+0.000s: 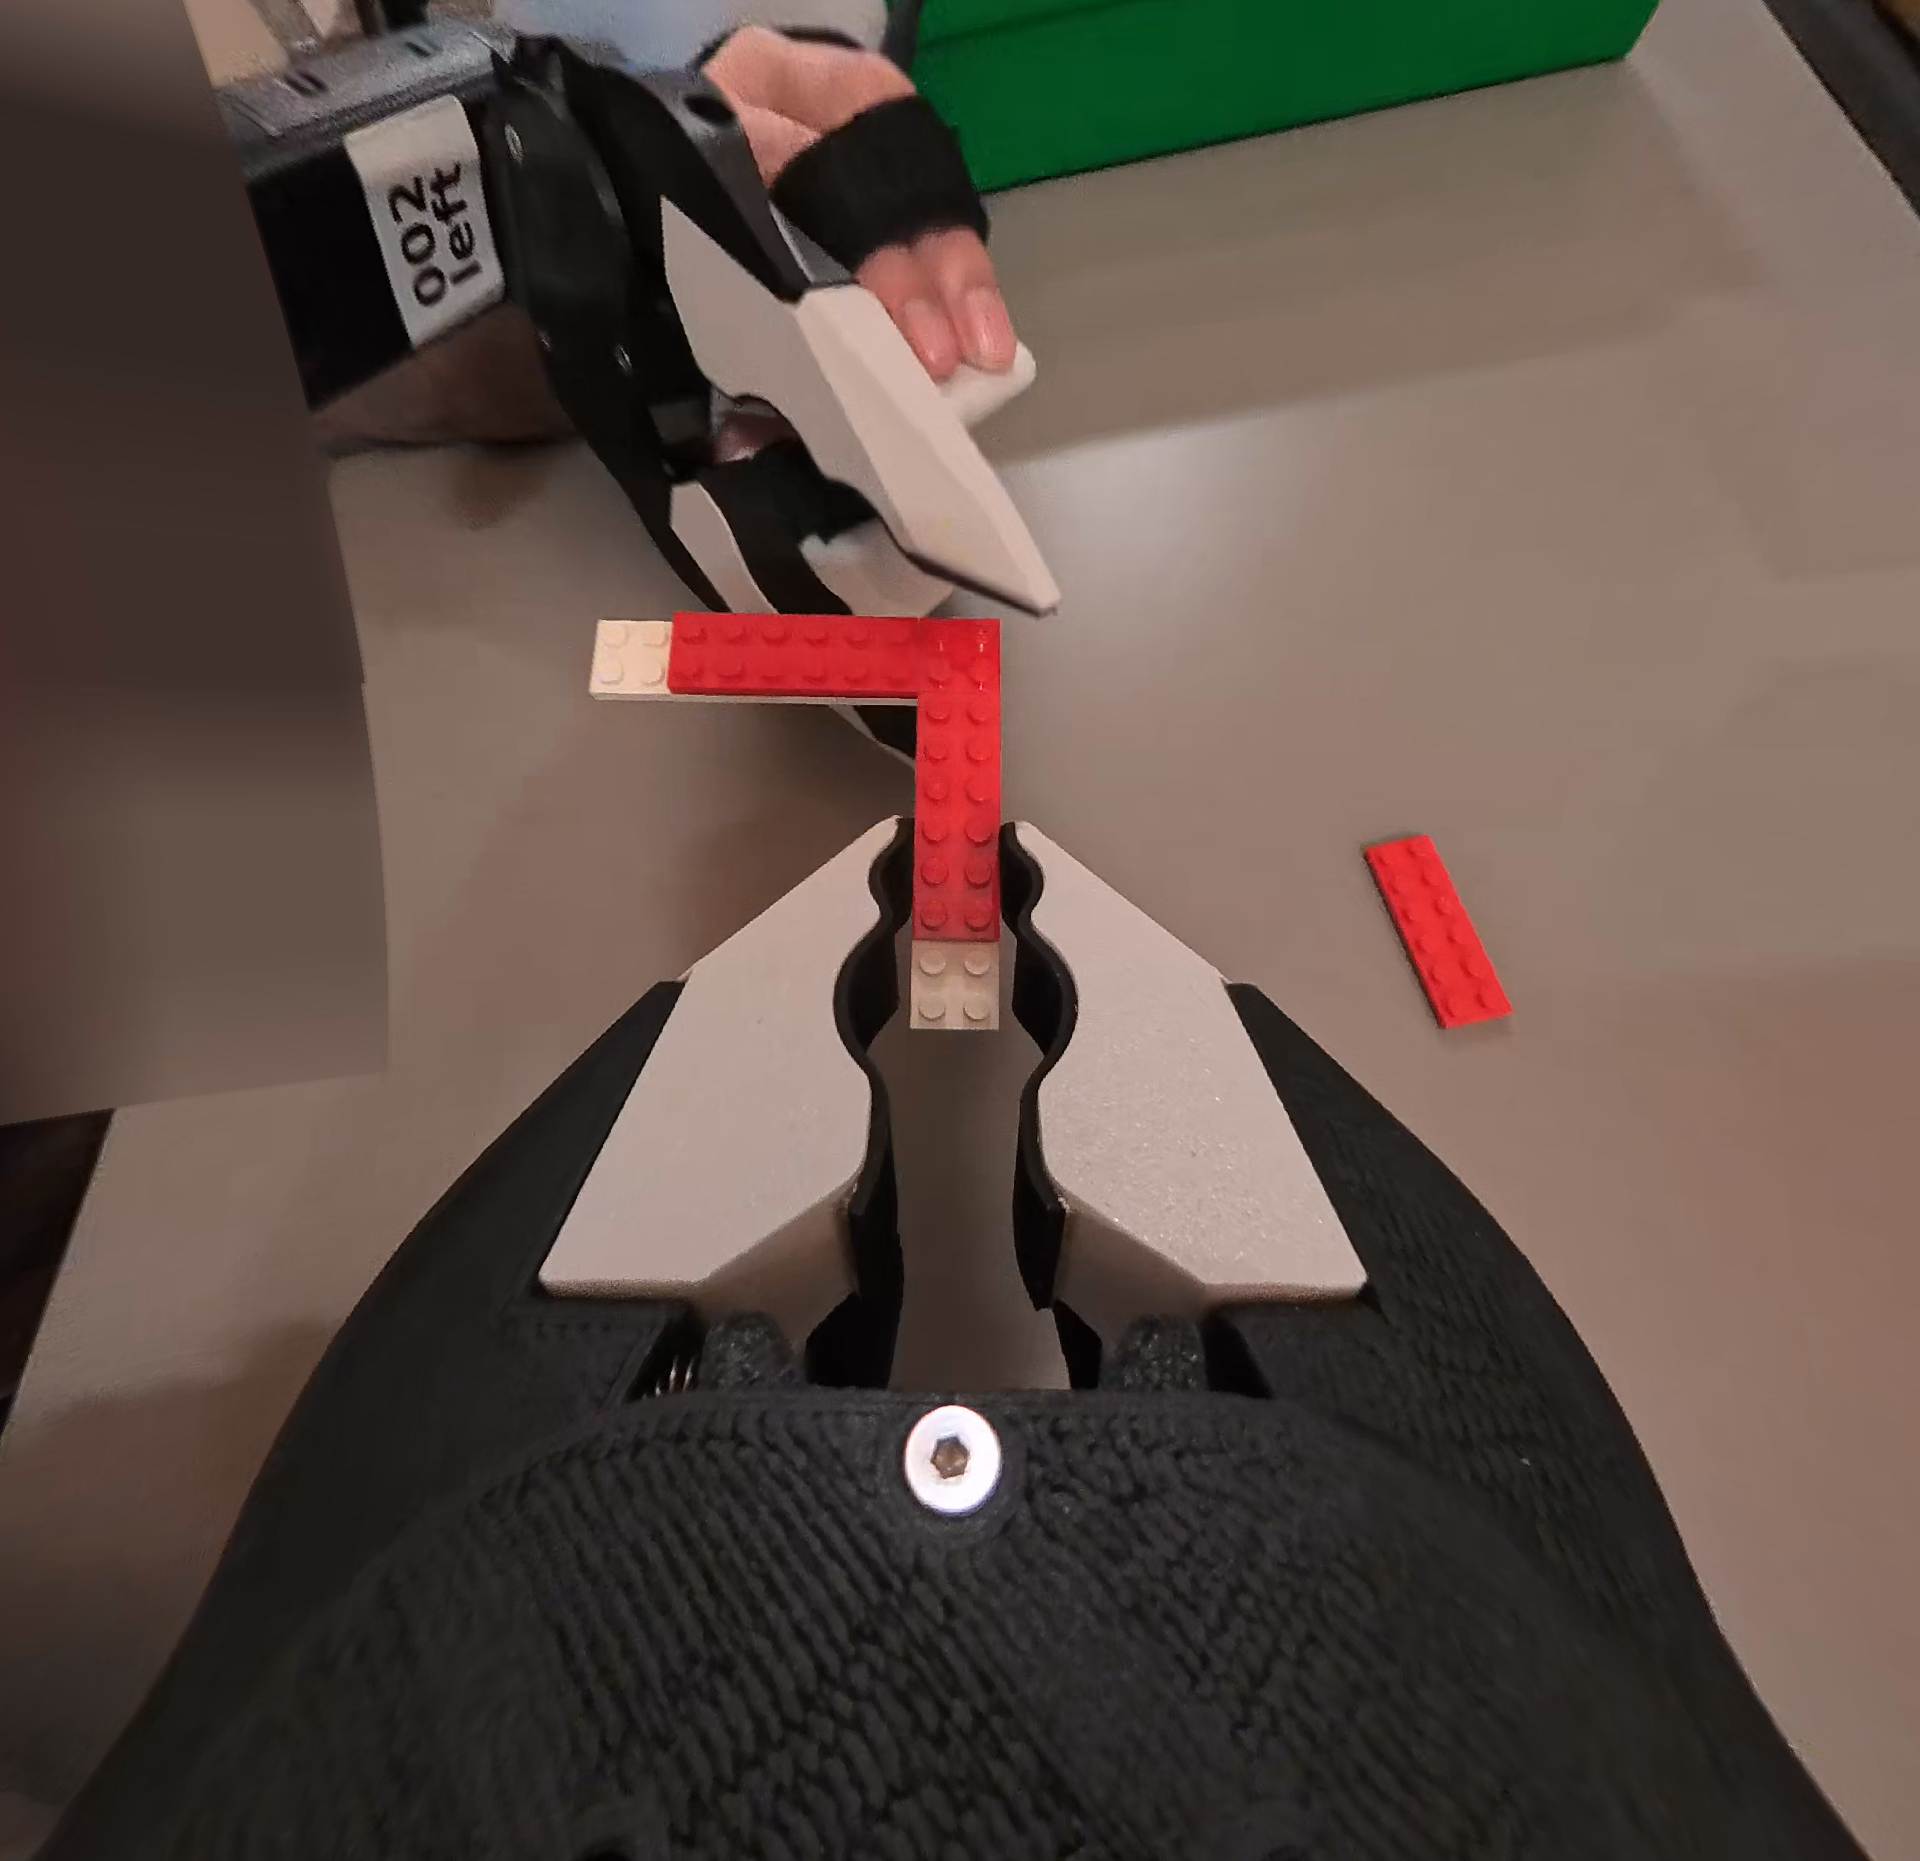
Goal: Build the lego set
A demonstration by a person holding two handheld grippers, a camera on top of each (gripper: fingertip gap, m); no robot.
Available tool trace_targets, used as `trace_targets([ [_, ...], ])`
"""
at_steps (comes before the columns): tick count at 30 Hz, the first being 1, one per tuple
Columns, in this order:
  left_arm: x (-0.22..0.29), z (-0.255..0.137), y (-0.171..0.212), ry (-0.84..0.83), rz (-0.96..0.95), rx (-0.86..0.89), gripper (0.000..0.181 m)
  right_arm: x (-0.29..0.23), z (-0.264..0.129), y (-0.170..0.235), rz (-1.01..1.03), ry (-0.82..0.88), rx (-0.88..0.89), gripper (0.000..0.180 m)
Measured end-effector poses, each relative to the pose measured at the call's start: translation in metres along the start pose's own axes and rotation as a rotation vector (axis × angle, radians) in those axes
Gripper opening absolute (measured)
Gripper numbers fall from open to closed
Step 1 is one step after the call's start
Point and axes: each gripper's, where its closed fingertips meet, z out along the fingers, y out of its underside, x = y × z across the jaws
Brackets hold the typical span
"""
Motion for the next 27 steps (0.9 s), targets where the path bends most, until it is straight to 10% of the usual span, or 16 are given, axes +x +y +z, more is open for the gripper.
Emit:
trace_targets([
  [13, 0.002, 0.003, -0.023, -0.092, 0.154, 0.062, 0.006, -0.014, 0.006, -0.002, 0.0, -0.072, 0.009, 0.014],
  [21, 0.007, 0.007, -0.019, -0.072, 0.17, 0.047, 0.006, 0.062, -0.061, 0.032, 0.069, 0.413, -0.056, 0.032],
  [27, 0.011, 0.007, -0.019, -0.051, 0.143, 0.064, 0.006, 0.055, -0.047, 0.082, 0.105, 0.379, -0.154, 0.033],
])
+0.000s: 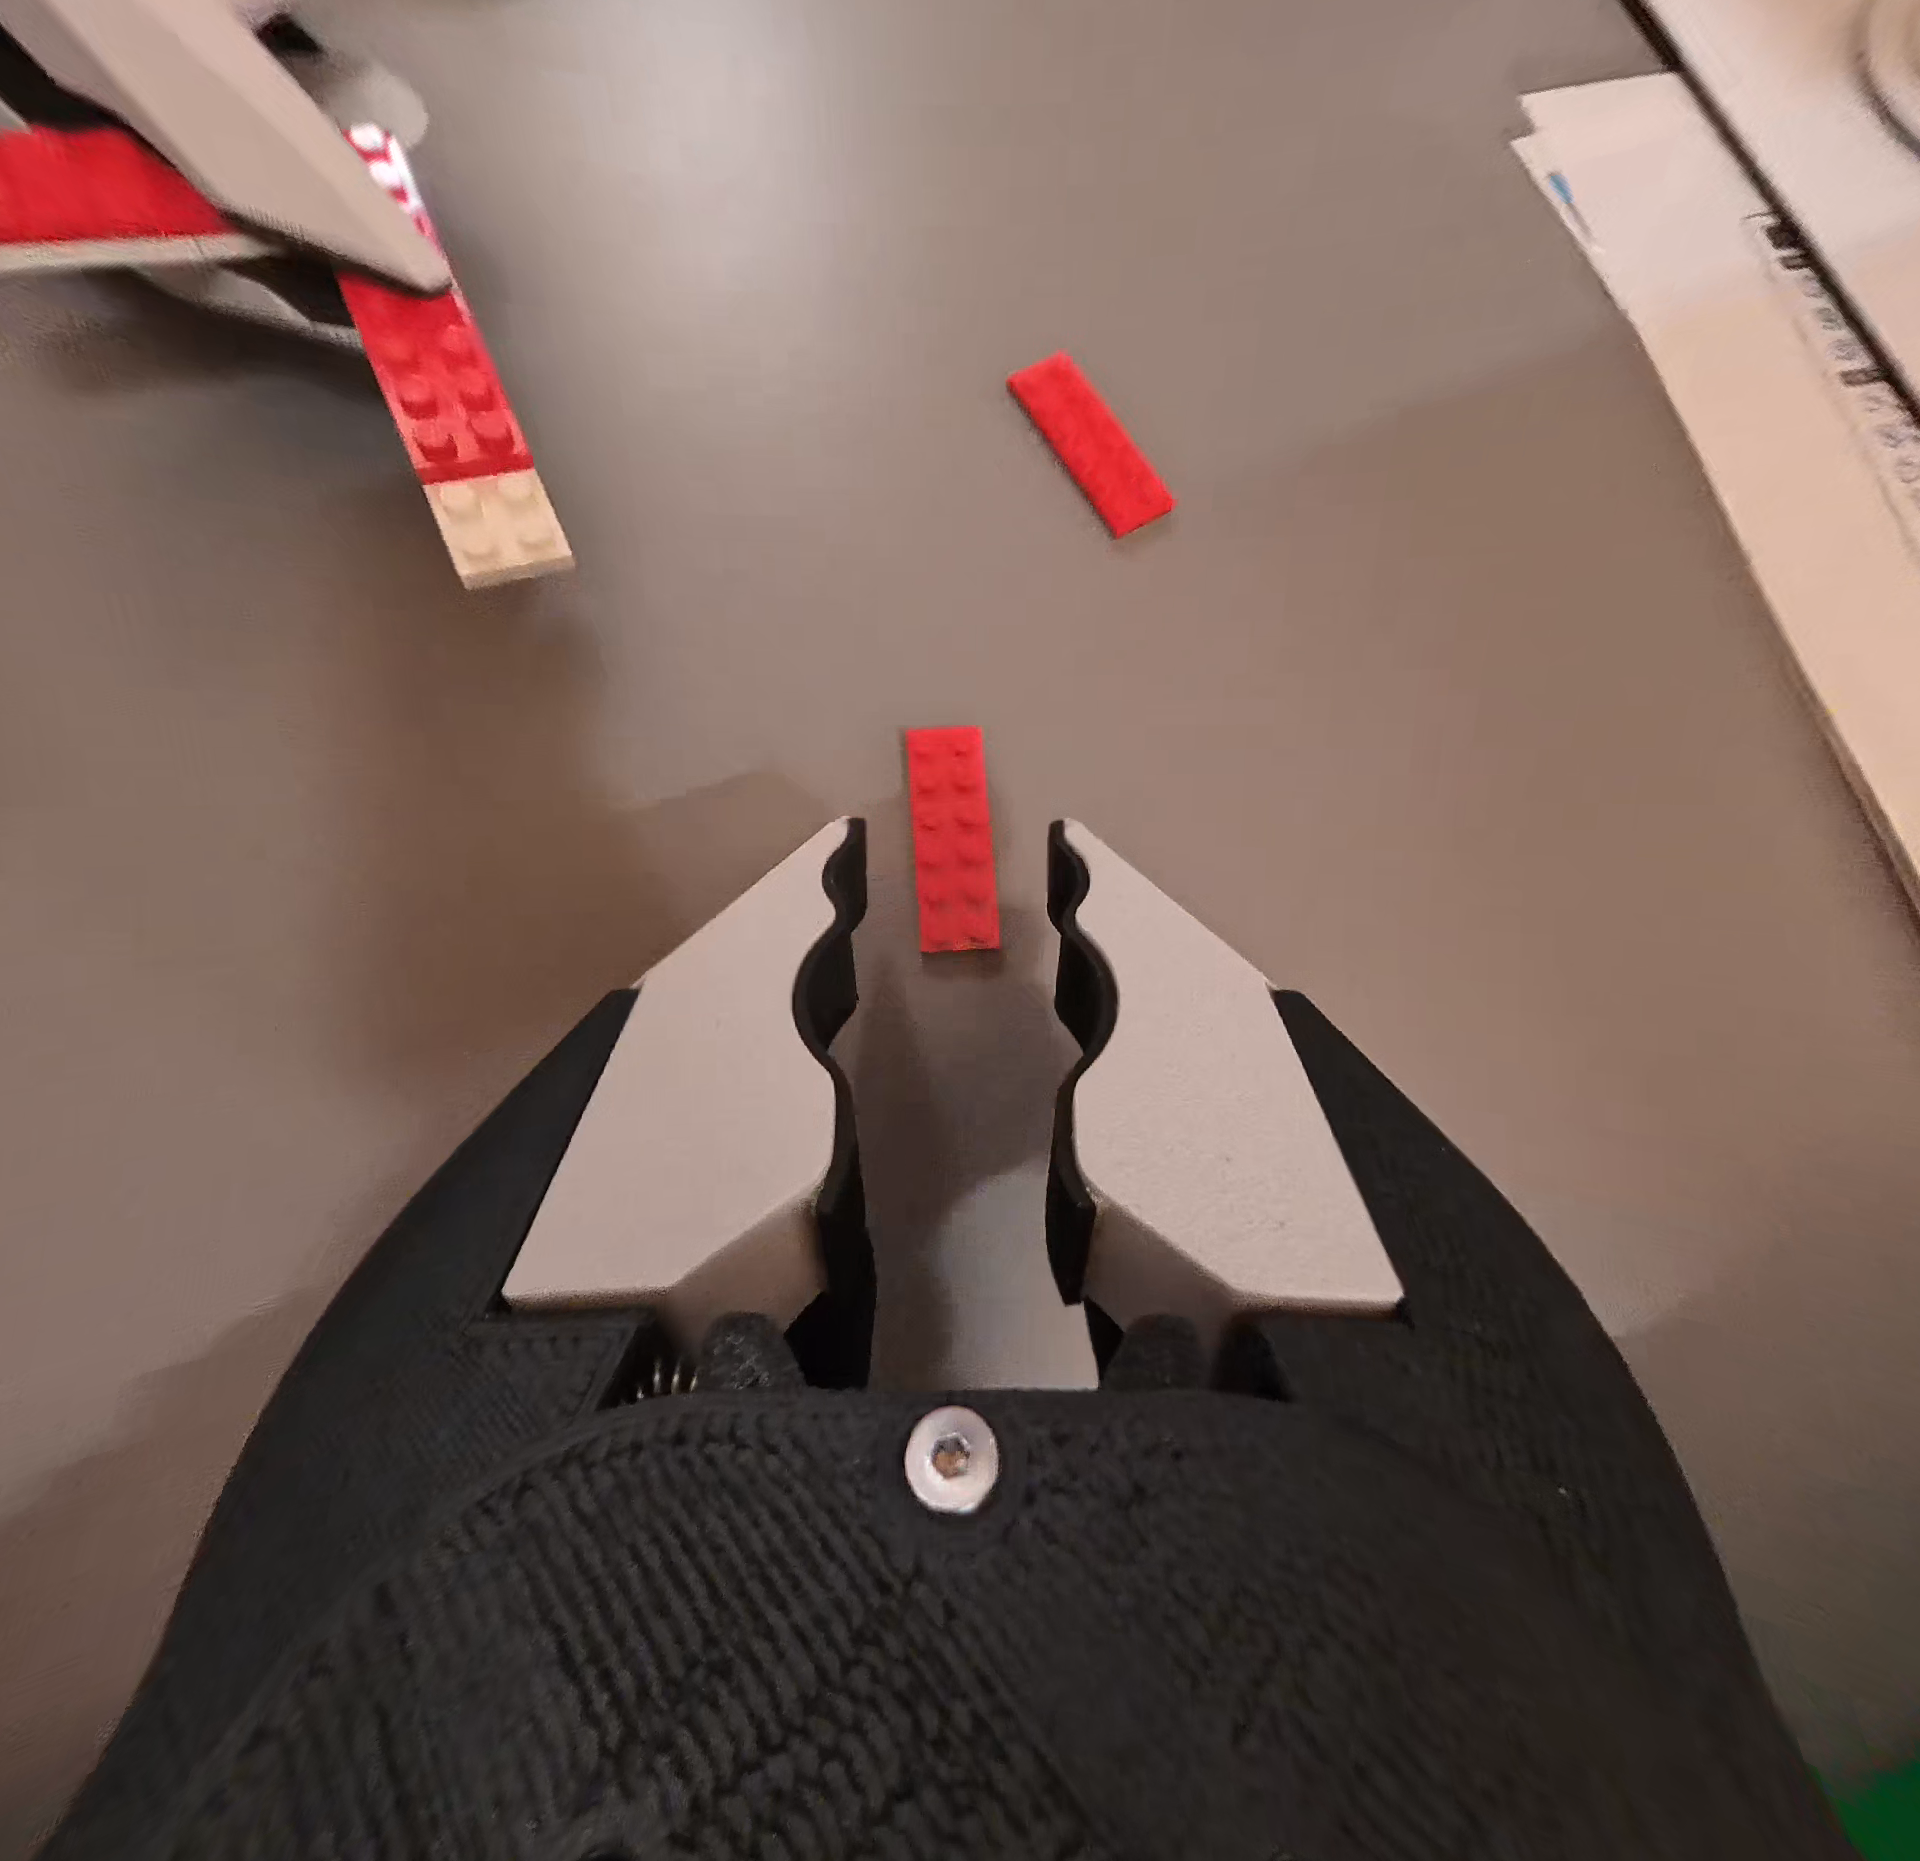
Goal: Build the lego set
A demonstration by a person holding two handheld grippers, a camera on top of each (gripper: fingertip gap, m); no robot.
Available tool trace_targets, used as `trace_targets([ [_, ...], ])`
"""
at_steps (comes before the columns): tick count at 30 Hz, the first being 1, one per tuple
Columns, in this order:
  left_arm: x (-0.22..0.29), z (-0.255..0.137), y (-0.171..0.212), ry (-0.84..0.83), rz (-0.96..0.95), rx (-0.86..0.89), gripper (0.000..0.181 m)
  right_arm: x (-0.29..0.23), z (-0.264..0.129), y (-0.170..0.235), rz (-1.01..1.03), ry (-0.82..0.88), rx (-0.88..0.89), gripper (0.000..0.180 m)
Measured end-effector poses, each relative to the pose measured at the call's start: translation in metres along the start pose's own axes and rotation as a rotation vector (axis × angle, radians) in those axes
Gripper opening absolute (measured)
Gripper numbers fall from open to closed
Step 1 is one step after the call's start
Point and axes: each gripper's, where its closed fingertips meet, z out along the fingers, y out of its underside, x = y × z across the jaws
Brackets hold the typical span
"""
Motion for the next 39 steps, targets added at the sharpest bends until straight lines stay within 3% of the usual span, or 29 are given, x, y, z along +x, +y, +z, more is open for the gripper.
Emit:
trace_targets([
  [10, 0.011, 0.001, -0.001, 0.036, 0.001, 0.023, 0.006, -0.009, 0.02, 0.004, -0.064, -0.067, -0.022, 0.016],
  [16, 0.013, 0.006, -0.001, 0.032, 0.005, 0.033, 0.006, -0.015, 0.019, 0.0, -0.149, -0.1, -0.01, 0.014],
  [20, 0.012, 0.01, -0.001, 0.013, 0.004, 0.045, 0.006, -0.048, -0.001, -0.034, -0.12, -0.313, 0.172, 0.013],
  [25, 0.021, 0.012, -0.002, 0.04, 0.053, 0.039, 0.006, -0.066, -0.004, -0.031, -0.122, -0.428, 0.144, 0.013],
  [39, 0.028, 0.016, -0.001, 0.059, 0.1, 0.001, 0.007, -0.066, 0.007, -0.017, -0.152, -0.346, 0.046, 0.013],
])
